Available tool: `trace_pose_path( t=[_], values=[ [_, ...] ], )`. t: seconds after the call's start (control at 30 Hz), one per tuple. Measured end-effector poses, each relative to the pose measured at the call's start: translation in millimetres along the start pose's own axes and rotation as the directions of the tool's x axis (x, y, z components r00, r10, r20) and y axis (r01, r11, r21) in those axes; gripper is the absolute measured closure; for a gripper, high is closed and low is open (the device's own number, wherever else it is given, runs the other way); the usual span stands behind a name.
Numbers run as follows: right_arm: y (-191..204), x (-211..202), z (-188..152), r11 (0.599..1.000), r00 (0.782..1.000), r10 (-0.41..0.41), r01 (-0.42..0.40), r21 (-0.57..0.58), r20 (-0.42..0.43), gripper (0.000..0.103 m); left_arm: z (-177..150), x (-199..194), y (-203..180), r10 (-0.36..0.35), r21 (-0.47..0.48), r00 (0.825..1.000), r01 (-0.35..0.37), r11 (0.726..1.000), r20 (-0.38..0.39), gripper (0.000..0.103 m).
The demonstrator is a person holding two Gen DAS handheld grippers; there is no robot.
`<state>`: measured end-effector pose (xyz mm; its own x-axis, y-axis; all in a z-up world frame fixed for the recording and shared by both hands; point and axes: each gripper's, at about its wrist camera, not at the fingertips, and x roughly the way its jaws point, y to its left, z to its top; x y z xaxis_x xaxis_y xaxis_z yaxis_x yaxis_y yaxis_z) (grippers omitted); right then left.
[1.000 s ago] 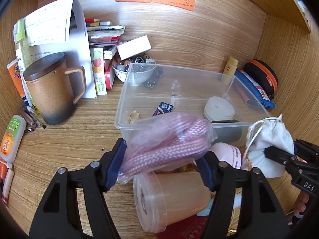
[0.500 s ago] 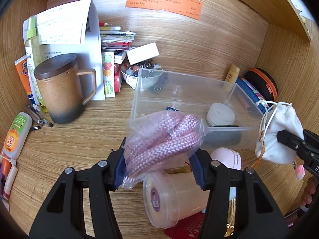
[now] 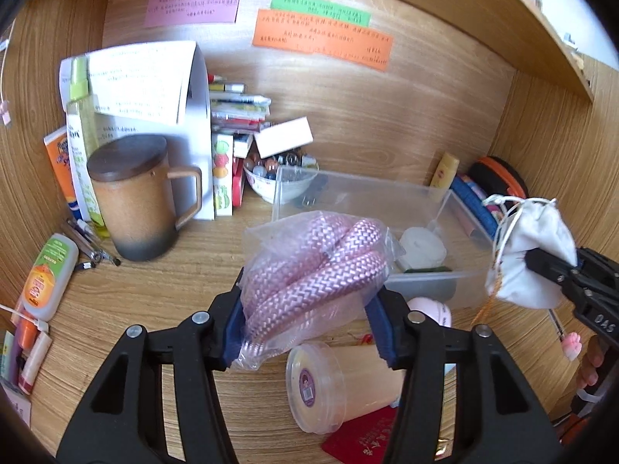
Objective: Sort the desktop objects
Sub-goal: 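Lift the pink rope bag with the left gripper while the right lifts the white pouch, then carry the pink rope bag and white pouch over the clear box with both grippers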
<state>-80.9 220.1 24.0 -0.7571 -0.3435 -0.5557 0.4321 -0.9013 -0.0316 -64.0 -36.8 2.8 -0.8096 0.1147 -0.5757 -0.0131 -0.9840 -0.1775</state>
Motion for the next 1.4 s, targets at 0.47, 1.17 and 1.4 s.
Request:
trace_pose_path(
  t=[0.47,1.17,1.4],
  values=[
    [-1,16,16,1.0,1.0,-0.013,0.014,-0.026,0.011,0.074,39,-14,-3,-0.067,0.029,0.997,0.066,0.997,0.041,0.054],
    [-14,65,29,1.0,0.999,0.024,-0.024,0.019,-0.035,0.073,66,31,-23,-0.097,0.099,0.995,0.097,0.99,-0.011,0.079],
    [-15,79,29,0.999,0.998,0.035,-0.035,0.014,-0.06,0.073,71,53,-27,-0.1,0.105,0.994,0.104,0.989,-0.036,0.079]
  ],
)
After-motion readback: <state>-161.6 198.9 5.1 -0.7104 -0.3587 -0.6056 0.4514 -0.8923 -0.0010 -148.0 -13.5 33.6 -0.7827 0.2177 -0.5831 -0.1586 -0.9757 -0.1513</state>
